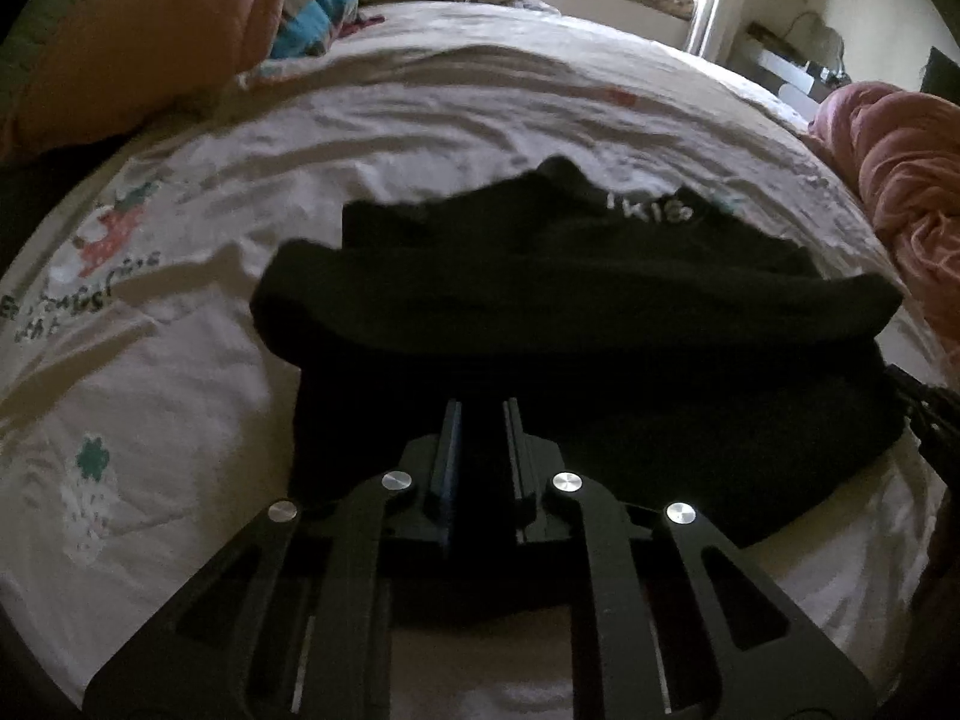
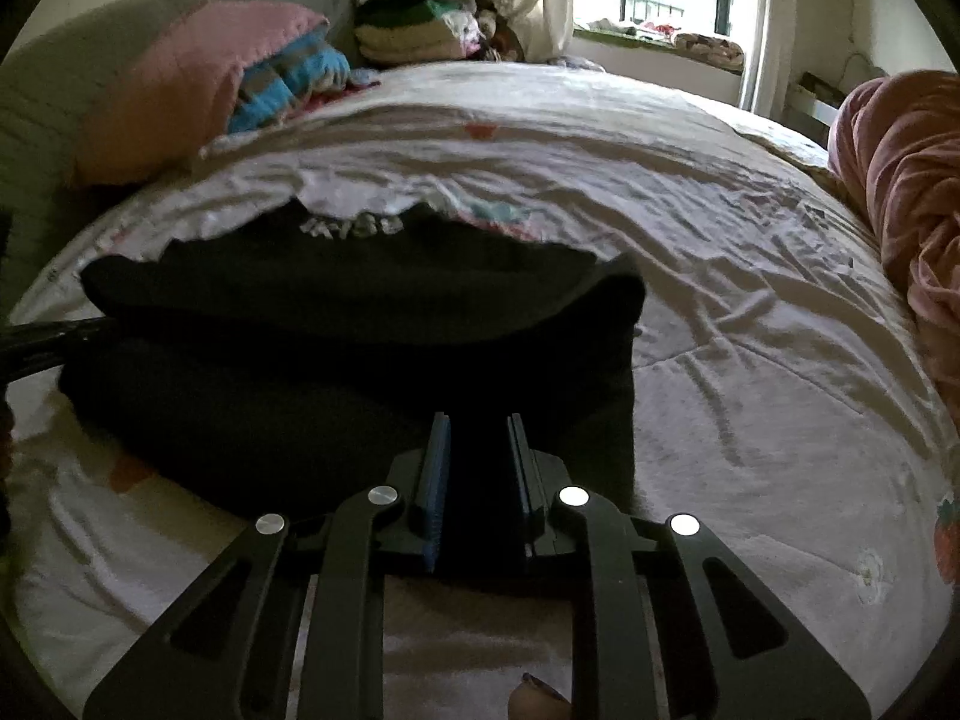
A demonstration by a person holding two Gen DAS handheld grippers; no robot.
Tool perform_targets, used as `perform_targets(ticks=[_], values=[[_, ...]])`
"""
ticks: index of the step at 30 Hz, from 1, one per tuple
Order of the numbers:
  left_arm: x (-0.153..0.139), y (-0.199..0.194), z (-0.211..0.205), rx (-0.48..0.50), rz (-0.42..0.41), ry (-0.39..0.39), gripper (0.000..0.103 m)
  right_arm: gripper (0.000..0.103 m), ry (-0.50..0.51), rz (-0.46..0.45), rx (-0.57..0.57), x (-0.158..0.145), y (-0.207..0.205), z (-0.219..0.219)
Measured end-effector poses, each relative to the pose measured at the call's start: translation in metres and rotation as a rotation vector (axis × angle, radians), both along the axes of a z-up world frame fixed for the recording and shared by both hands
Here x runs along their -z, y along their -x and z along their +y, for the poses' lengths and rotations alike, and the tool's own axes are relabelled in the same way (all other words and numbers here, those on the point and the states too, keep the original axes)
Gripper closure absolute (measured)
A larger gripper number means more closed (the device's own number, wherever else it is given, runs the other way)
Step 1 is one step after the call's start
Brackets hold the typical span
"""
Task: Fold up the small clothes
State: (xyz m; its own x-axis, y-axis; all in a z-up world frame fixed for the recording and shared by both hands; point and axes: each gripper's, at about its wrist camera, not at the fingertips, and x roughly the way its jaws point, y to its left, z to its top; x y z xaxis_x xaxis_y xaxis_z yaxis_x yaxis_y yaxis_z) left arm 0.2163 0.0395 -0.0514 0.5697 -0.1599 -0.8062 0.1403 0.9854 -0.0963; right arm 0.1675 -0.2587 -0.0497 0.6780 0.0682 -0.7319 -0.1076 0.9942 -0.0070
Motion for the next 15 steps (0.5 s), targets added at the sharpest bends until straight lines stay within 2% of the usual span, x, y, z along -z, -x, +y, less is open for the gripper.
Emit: perform_targets(ticks=[4,9,12,15], values=[[0.009,-0.008,0.001,-0.004,0.008,-0.009,0.097,0.086,0.023,0.055,0.024,0.017,-0.021,0.000],[0.013,-0.025,0.001,-0.015,-0.009,-0.006,0.097,0.087,0.001,0.055,0.035,0.021,-0.049,-0.001],[0.011,-0.038,0.005,-0.034,-0.025,0.018,0.096,0.087,-0.032,0.057,0.040,0.021,-0.068,-0.003],[0.008,-0.052,0.015,-0.066,-0.033,0.062,0.090,0.087,-0.045,0.042,0.045,0.016,-0.085,-0.003]])
